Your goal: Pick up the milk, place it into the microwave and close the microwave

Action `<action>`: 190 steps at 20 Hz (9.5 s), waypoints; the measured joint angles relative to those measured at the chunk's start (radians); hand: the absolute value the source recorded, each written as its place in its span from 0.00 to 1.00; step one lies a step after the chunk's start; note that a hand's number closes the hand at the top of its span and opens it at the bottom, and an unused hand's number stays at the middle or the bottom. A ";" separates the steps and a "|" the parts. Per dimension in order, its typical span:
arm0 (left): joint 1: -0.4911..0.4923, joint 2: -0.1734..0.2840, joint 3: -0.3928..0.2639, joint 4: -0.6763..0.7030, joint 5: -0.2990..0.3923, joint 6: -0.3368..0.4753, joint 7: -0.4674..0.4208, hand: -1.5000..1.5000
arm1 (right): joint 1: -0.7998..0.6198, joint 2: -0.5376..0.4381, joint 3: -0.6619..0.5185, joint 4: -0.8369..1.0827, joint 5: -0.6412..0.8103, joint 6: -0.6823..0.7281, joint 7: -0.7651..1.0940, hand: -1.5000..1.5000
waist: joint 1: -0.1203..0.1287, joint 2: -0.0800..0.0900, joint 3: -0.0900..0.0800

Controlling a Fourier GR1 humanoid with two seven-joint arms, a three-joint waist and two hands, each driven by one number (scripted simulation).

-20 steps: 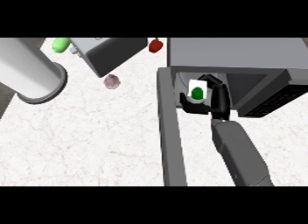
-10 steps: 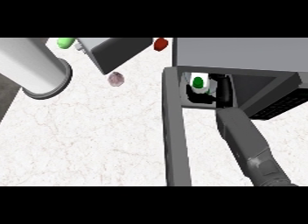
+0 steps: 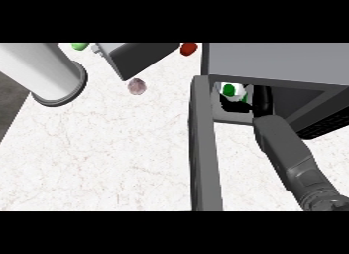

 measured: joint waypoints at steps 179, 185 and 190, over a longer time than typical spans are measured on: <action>-1.760 -0.143 -0.825 1.188 0.176 0.790 0.329 1.00 | 0.711 -0.418 -0.003 -0.959 -0.447 0.995 0.081 0.00 | -0.416 0.031 -0.003; -1.825 -0.131 -0.800 1.252 0.221 0.815 0.332 1.00 | 0.672 -0.430 0.008 -0.980 -0.484 1.026 0.119 0.00 | -0.447 0.046 -0.001; -1.822 -0.122 -0.805 1.244 0.252 0.849 0.323 1.00 | 0.642 -0.441 0.021 -0.999 -0.512 1.055 0.150 0.00 | -0.459 0.046 0.001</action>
